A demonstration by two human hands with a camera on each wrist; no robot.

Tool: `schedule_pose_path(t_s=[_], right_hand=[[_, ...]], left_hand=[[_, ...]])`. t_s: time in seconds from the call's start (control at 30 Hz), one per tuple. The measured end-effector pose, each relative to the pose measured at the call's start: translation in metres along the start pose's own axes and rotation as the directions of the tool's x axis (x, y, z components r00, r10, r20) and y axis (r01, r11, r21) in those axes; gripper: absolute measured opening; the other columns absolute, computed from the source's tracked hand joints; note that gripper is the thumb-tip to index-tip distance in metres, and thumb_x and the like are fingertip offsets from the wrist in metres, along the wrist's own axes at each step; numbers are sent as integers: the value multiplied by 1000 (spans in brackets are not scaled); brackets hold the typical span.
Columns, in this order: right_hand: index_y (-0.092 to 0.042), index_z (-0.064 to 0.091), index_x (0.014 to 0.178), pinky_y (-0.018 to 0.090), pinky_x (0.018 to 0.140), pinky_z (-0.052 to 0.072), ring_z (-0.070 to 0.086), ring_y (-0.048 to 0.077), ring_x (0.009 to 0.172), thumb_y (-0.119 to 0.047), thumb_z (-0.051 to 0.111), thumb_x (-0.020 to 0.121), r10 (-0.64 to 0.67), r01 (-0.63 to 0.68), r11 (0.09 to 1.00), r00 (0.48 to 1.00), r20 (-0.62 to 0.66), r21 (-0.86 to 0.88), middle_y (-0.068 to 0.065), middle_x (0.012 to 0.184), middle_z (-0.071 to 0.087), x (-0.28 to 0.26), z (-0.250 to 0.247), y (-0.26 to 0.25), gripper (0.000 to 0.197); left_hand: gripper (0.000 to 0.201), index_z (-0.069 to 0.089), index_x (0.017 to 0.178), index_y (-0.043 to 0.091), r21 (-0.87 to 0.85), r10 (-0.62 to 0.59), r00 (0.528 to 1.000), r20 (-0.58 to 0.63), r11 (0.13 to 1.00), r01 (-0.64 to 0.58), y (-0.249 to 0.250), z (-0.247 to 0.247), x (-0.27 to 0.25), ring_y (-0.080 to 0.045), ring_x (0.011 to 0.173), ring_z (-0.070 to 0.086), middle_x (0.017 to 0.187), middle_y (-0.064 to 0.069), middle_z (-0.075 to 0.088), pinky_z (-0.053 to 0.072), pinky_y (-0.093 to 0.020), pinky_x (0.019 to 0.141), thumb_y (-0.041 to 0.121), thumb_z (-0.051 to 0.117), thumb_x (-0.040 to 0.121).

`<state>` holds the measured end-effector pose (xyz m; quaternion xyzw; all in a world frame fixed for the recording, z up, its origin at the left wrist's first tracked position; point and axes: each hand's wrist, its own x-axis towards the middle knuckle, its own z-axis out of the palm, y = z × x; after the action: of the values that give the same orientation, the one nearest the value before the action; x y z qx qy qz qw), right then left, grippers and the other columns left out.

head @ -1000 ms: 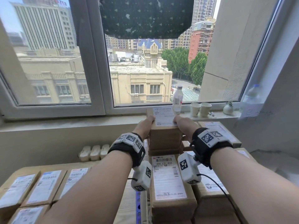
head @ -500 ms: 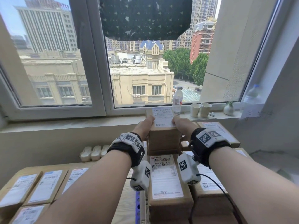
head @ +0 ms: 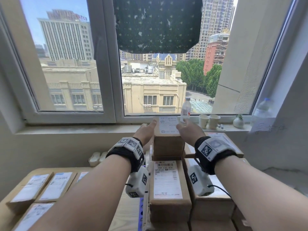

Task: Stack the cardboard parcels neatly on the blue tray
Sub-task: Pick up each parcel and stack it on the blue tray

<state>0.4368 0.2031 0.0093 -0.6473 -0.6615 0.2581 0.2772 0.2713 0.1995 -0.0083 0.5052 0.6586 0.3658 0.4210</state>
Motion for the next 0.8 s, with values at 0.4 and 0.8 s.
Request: schedule_pose_path(t_s=[0.4, 0.8], right_hand=[[-14, 43, 143, 35, 111, 34, 42, 21, 133, -27, 51, 98, -395, 393, 883, 917, 44, -257, 5, 142, 47, -77, 20, -21, 48], [-17, 44, 143, 36, 111, 34, 41, 20, 135, -31, 51, 97, -461, 512, 840, 848, 262, -180, 4, 145, 45, -145, 115, -65, 49]], left_hand=[[56, 36, 149, 15, 351, 176, 952, -250, 933, -81, -47, -27, -62, -30, 139, 36, 151, -13, 39, 30, -48, 114, 47, 33, 102], [52, 33, 151, 19, 547, 112, 918, -379, 828, 125, -121, -93, -141, -30, 140, 29, 154, -12, 33, 26, -37, 115, 29, 40, 100]])
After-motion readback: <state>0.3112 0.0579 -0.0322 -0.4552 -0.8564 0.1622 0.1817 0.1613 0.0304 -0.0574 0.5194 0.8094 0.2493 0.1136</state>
